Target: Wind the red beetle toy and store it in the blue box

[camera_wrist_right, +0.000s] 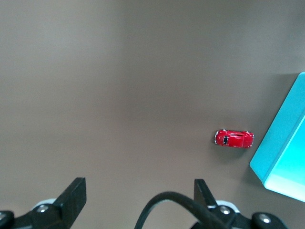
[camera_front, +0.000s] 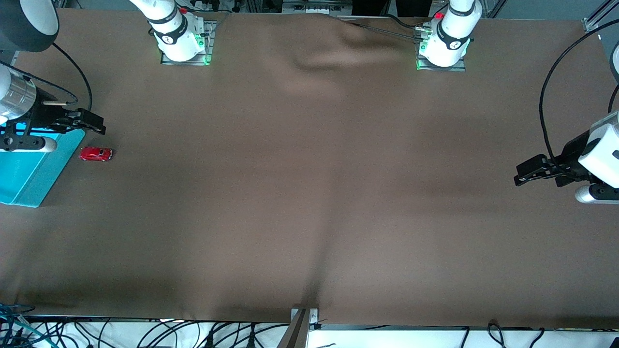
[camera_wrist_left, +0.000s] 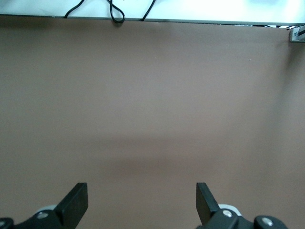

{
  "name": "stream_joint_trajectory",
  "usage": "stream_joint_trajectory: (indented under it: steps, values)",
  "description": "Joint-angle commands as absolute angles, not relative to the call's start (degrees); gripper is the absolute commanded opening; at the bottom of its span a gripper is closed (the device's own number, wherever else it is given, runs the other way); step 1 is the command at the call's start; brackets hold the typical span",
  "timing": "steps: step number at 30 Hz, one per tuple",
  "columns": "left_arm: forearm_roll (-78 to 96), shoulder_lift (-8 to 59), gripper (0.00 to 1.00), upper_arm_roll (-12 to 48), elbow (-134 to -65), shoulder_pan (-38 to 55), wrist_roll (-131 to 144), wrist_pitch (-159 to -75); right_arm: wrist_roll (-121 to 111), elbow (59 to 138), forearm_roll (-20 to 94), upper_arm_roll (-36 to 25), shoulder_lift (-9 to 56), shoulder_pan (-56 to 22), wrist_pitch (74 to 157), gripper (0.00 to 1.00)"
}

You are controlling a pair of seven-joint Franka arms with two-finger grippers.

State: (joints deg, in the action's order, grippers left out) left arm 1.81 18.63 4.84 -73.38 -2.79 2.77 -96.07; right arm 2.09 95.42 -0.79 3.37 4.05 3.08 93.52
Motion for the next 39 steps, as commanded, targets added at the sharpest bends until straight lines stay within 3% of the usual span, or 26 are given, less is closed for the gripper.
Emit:
stream_joint_trajectory:
  steps: [1,24,39]
  values:
    - [0.4,18.0,1.0,4.9,-73.2,-2.7,1.5,-95.3,3.1,95.0,-0.9,2.6,4.0,3.9,92.8,1.0]
    - [0.3,15.5,1.0,4.7,-73.6,-2.6,1.6,-95.1,17.2,98.6,-1.1,-5.4,6.1,3.4,93.4,1.0]
    - [0.4,15.6,1.0,4.7,-73.6,-2.5,1.5,-95.1,26.3,103.6,-1.3,-10.2,6.9,0.6,100.6,1.0]
